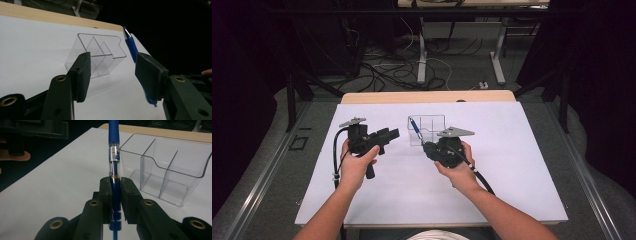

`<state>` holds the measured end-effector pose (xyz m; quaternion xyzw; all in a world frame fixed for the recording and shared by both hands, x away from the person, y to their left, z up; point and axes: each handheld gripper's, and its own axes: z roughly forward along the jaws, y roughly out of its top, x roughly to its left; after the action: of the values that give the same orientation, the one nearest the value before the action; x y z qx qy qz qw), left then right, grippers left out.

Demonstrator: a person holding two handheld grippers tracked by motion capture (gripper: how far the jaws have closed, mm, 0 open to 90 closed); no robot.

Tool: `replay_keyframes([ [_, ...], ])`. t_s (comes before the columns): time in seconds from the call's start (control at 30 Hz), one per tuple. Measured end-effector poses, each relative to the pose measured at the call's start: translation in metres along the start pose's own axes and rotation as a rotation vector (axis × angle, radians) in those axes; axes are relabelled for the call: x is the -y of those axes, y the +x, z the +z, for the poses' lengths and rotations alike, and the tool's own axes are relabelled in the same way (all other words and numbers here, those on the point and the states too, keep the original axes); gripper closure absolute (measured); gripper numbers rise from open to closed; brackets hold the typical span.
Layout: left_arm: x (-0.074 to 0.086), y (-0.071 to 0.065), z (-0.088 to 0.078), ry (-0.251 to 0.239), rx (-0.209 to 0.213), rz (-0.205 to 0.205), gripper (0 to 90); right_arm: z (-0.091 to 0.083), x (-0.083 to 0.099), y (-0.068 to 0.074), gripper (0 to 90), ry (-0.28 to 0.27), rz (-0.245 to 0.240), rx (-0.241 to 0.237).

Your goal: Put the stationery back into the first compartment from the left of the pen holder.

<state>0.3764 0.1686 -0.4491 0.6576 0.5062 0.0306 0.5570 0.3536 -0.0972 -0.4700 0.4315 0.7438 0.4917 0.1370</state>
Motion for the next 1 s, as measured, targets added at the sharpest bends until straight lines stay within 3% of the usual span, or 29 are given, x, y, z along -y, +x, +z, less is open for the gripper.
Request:
replay_keyframes([
  [0.4, 0.000, -0.006, 0.019, 0.026, 0.062, -0.137, 49.8, 0.000, 0.000, 0.002, 79.9, -0.008, 0.004, -0.009],
  [0.47, 0.000, -0.005, 0.022, 0.033, 0.072, -0.141, 51.9, 0.000, 0.001, 0.003, 80.0, -0.011, 0.003, -0.010],
  [0.5, 0.000, -0.006, 0.024, 0.022, 0.081, -0.174, 52.8, 0.000, 0.001, 0.003, 79.9, -0.006, 0.005, -0.012],
  [0.73, 0.000, -0.010, 0.032, 0.022, 0.108, -0.193, 56.1, 0.000, 0.001, 0.006, 79.9, 0.000, -0.001, -0.022],
  [0.77, 0.000, -0.009, 0.033, 0.031, 0.112, -0.178, 56.9, 0.000, 0.001, 0.006, 79.9, -0.001, -0.009, -0.025],
  [0.8, 0.001, -0.012, 0.035, 0.025, 0.111, -0.201, 57.0, 0.000, 0.002, 0.007, 80.0, -0.008, -0.011, -0.029],
  [1.0, 0.002, -0.012, 0.039, 0.052, 0.115, -0.212, 59.5, 0.000, 0.002, 0.009, 79.9, -0.009, -0.016, -0.039],
])
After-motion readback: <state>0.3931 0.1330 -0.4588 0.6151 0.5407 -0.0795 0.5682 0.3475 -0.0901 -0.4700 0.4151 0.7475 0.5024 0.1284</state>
